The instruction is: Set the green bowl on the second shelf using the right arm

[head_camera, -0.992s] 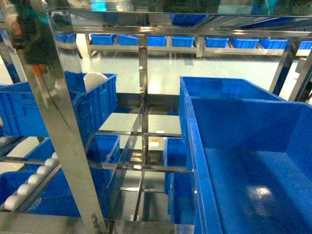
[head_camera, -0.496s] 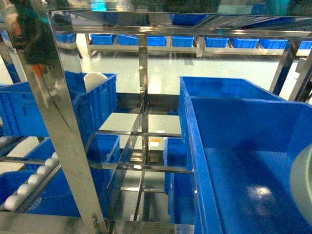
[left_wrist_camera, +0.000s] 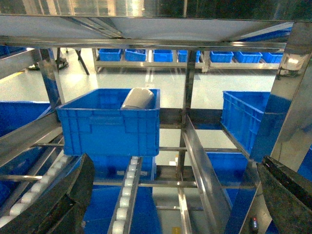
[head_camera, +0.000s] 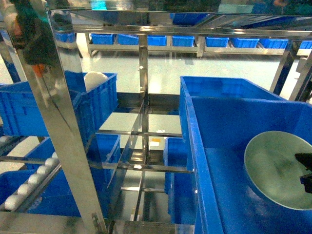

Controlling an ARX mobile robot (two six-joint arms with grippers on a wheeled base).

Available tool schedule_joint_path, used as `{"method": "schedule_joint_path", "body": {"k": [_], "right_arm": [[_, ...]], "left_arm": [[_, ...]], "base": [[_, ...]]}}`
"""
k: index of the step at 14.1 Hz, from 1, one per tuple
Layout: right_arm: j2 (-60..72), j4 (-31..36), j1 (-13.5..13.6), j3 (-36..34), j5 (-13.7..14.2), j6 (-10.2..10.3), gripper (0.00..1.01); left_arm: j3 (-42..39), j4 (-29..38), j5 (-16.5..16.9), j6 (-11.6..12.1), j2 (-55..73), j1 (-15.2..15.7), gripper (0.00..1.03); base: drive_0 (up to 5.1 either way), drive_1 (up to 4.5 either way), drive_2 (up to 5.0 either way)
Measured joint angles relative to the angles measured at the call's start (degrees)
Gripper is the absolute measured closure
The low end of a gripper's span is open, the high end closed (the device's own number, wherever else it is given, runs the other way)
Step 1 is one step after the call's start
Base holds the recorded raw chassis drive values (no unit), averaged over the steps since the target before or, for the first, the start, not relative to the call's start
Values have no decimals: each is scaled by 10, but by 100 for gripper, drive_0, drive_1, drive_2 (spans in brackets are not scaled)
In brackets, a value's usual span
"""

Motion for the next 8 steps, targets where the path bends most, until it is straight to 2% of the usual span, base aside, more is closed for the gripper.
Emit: {"method": "schedule_joint_path", "body": {"k": [4,8], "right_arm": [[101,-40,4,75,-4,-33,99],[133,-75,4,102,-5,-40,99]], "left_arm": [[0,0,0,0,0,0,5],[0,0,0,0,0,0,5]], "base": [[0,0,0],[0,0,0]]}}
